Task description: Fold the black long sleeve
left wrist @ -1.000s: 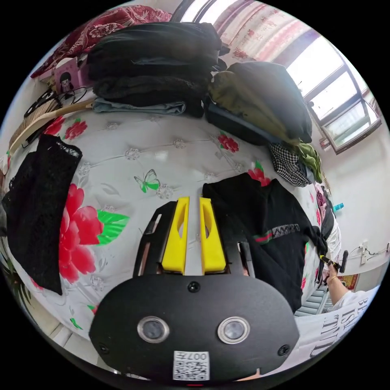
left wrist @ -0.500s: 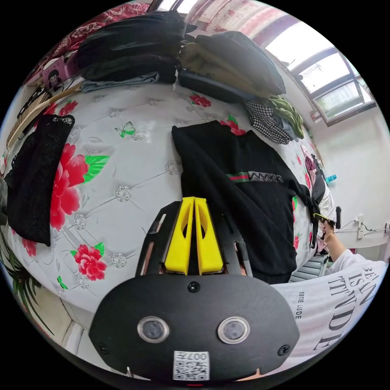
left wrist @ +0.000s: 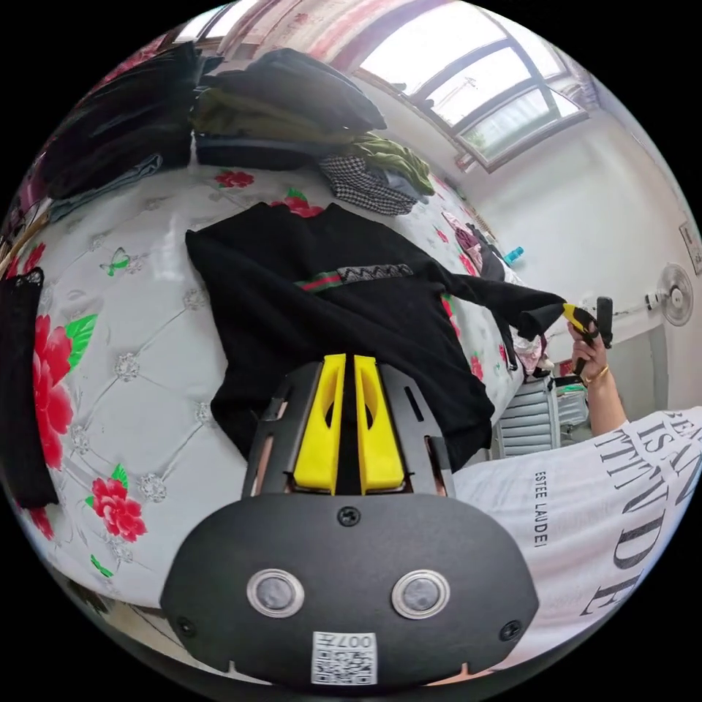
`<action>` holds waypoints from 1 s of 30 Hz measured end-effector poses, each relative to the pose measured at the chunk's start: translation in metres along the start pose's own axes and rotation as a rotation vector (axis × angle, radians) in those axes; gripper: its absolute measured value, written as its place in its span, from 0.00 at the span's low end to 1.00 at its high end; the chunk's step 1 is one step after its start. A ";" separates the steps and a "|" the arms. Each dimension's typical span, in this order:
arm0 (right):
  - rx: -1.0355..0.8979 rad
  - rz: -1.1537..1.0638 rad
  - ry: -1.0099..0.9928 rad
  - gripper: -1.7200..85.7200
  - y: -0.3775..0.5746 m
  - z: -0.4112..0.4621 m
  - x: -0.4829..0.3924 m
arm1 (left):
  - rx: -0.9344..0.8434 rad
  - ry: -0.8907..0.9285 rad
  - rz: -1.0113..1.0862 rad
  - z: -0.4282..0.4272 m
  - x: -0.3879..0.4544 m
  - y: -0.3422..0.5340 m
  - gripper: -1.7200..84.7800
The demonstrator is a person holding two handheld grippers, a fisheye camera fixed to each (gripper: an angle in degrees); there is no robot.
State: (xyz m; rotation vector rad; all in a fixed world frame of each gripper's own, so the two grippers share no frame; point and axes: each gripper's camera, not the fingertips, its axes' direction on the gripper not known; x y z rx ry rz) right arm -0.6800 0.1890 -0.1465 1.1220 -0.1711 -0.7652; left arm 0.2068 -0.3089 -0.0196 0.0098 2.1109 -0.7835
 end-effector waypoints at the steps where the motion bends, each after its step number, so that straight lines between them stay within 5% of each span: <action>1: 0.028 -0.028 -0.071 0.02 0.002 -0.004 -0.009 | 0.001 0.035 0.047 0.003 0.005 0.001 0.08; 9: 0.025 -0.176 -0.374 0.02 -0.003 0.017 -0.060 | 0.071 0.319 0.339 0.008 0.051 0.003 0.18; 17: -0.258 -0.150 -0.347 0.02 -0.007 0.178 -0.077 | 0.068 0.412 0.410 0.001 0.045 0.027 0.15; 19: -0.346 -0.116 -0.318 0.02 -0.004 0.230 -0.076 | -0.008 0.390 0.337 0.012 0.029 0.036 0.07; 24: -0.393 -0.065 -0.331 0.03 -0.006 0.267 -0.065 | -0.044 0.361 0.033 0.016 -0.023 0.063 0.05; 30: -0.196 0.002 0.131 0.04 -0.049 0.221 0.001 | 0.022 0.331 -0.291 -0.008 -0.076 0.112 0.05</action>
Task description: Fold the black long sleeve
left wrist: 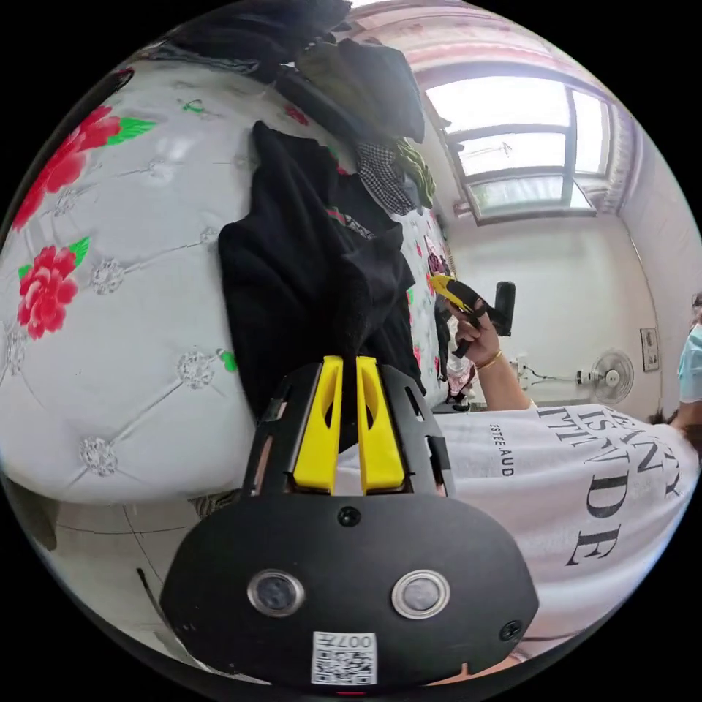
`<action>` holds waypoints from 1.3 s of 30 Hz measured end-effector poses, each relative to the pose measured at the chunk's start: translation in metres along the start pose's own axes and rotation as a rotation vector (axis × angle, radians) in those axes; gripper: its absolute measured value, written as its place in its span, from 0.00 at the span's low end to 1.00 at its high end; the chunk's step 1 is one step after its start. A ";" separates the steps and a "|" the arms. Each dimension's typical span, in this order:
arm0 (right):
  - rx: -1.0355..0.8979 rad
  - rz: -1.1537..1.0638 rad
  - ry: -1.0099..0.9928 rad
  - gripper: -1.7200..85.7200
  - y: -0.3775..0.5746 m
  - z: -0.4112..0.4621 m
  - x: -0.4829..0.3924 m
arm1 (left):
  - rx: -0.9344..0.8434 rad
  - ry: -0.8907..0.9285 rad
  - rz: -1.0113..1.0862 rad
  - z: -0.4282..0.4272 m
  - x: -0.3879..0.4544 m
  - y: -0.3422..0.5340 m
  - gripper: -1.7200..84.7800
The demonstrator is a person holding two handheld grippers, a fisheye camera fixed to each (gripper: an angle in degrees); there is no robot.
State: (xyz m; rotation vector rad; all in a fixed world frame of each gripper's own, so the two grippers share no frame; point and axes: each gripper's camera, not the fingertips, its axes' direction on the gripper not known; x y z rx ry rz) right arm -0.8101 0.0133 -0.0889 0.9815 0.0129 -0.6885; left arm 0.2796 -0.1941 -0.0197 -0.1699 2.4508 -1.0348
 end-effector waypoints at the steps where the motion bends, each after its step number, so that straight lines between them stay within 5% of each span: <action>1: 0.031 0.026 0.116 0.04 -0.007 -0.008 0.017 | 0.015 0.020 -0.041 -0.004 -0.004 0.005 0.05; 4: 0.039 0.082 0.305 0.04 -0.025 -0.012 0.052 | 0.015 0.068 -0.126 -0.004 -0.007 0.015 0.05; 8: -0.001 0.060 0.292 0.03 -0.046 0.006 0.071 | 0.001 0.084 -0.181 0.004 0.007 0.021 0.05; 11: -0.187 -0.011 0.391 0.02 -0.056 0.045 0.074 | -0.001 0.030 -0.296 0.007 0.011 0.028 0.05; 19: -0.070 -0.052 0.386 0.03 -0.059 0.022 0.069 | 0.170 -0.142 -0.515 0.005 0.028 0.072 0.13; 27: -0.094 -0.244 0.111 0.04 -0.064 0.060 0.001 | 0.109 -0.365 -0.263 0.039 0.114 0.034 0.17; 32: -0.190 -0.305 0.032 0.04 -0.057 0.096 -0.040 | -0.108 -0.708 -0.074 0.109 0.150 -0.006 0.05; 39: -0.124 -0.124 0.149 0.05 -0.015 0.045 -0.018 | 0.065 -0.549 -0.192 0.025 0.128 0.020 0.01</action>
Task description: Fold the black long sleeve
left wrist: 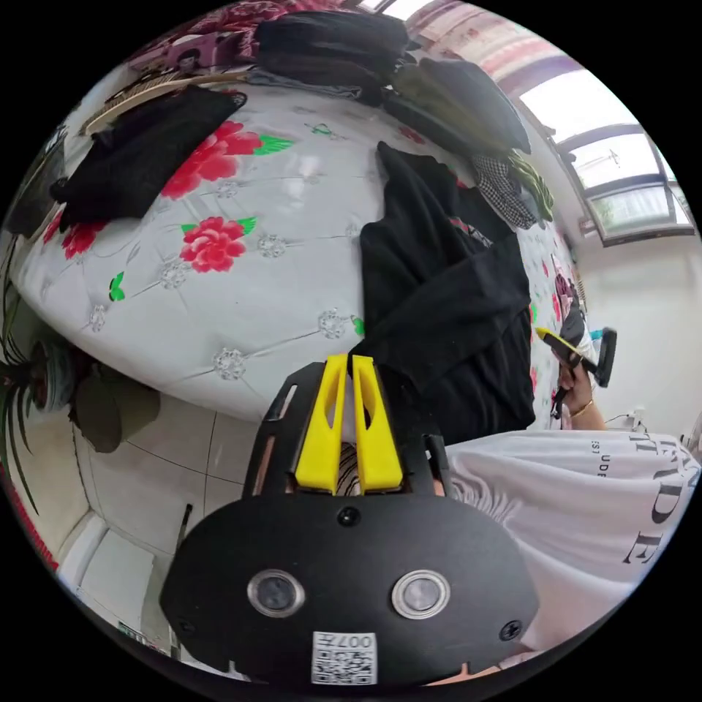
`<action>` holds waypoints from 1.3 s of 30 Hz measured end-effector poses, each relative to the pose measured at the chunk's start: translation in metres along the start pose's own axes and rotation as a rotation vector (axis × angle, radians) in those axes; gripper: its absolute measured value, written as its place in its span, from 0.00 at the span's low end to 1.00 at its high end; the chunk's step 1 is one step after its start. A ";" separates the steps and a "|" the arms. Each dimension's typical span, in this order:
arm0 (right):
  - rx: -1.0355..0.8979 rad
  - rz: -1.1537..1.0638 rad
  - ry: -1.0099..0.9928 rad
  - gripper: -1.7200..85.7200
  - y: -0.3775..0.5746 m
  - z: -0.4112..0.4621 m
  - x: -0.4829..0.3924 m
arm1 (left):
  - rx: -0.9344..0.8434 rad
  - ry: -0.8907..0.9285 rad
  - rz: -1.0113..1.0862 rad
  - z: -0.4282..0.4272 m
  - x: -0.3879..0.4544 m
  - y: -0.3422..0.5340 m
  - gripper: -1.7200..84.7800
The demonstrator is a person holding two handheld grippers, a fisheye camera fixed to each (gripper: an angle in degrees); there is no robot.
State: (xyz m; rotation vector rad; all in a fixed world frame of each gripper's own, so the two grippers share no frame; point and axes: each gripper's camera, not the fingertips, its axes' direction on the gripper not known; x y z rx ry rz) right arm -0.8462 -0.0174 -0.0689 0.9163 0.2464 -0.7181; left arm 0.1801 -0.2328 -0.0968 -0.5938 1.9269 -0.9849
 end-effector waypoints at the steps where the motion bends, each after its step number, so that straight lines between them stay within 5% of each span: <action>1: 0.009 0.056 0.011 0.05 0.015 -0.008 0.006 | 0.016 0.032 -0.024 -0.007 -0.018 0.007 0.01; 5: 0.038 0.191 0.067 0.06 0.067 -0.031 0.015 | 0.014 -0.034 -0.049 -0.015 -0.054 0.026 0.04; 13: -0.024 0.499 0.015 0.07 0.187 -0.049 0.037 | -0.193 0.144 0.146 0.051 -0.062 0.059 0.14; 21: -0.303 0.456 -0.084 0.08 0.190 -0.006 0.053 | -0.351 0.111 0.310 0.134 -0.038 0.052 0.16; 29: -0.487 0.284 -0.130 0.03 0.165 0.012 0.065 | -0.454 0.043 0.431 0.166 -0.020 0.035 0.01; 35: -0.297 0.285 -0.418 0.02 0.169 -0.044 0.093 | -0.392 0.409 0.345 0.094 -0.065 0.036 0.01; 39: 0.007 0.271 -0.613 0.02 0.141 -0.104 0.125 | -0.116 0.694 0.300 0.017 -0.094 0.006 0.01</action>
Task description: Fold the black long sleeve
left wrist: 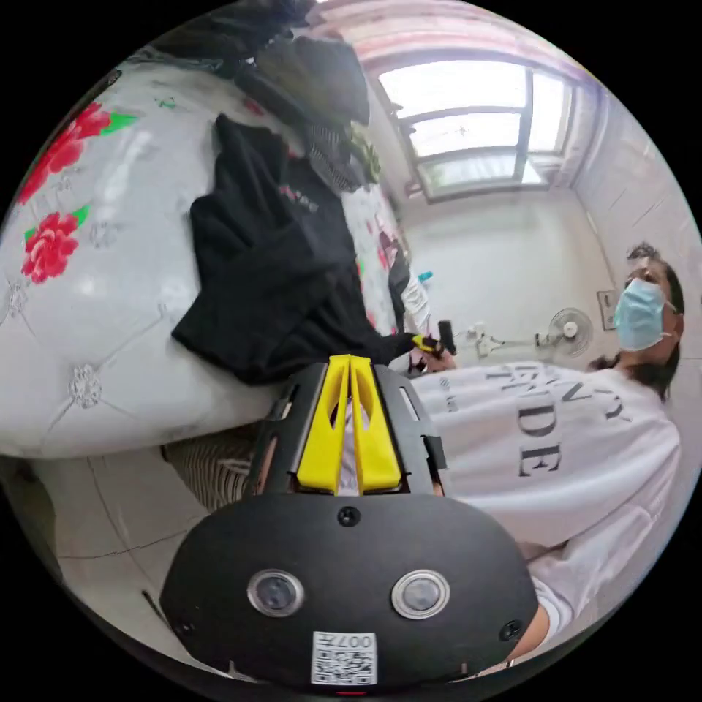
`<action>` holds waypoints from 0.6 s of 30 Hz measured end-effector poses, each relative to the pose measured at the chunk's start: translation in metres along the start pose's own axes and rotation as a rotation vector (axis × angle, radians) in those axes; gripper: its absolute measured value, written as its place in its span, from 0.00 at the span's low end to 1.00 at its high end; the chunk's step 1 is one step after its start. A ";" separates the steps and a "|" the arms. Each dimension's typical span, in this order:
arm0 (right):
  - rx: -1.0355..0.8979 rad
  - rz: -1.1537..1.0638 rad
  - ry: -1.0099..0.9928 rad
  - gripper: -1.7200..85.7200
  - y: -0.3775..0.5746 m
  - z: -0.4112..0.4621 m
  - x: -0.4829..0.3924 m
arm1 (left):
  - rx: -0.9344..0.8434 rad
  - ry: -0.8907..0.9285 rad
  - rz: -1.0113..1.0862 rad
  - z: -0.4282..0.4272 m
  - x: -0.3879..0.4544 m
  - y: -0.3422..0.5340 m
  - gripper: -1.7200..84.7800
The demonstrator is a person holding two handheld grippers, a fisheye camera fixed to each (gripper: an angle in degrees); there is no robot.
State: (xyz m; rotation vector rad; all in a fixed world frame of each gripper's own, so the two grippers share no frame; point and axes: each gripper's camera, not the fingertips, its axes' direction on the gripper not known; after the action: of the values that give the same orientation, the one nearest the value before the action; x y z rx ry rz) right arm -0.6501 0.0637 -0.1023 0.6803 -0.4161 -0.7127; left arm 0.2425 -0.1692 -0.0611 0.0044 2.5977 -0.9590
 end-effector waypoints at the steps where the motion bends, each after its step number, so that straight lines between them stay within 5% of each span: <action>1: 0.061 -0.044 -0.056 0.02 -0.019 -0.016 -0.005 | 0.138 0.074 0.006 -0.027 -0.005 -0.011 0.01; 5: 0.099 -0.130 -0.097 0.02 -0.099 -0.029 -0.027 | 0.400 0.142 -0.035 -0.072 -0.033 -0.058 0.01; 8: 0.016 -0.244 -0.029 0.02 -0.142 -0.014 -0.063 | 0.210 -0.097 -0.001 -0.052 -0.014 -0.088 0.02; 13: -0.003 -0.248 0.095 0.02 -0.119 0.004 -0.053 | 0.089 -0.385 -0.108 0.002 -0.011 -0.008 0.14; 18: 0.087 -0.123 -0.002 0.02 -0.079 0.004 -0.010 | 0.009 -0.307 -0.360 0.049 -0.059 0.077 0.21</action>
State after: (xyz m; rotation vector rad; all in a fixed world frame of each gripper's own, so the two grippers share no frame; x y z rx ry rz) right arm -0.6953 0.0251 -0.1556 0.7921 -0.4119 -0.8152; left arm 0.3240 -0.1334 -0.1229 -0.5786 2.3488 -0.9976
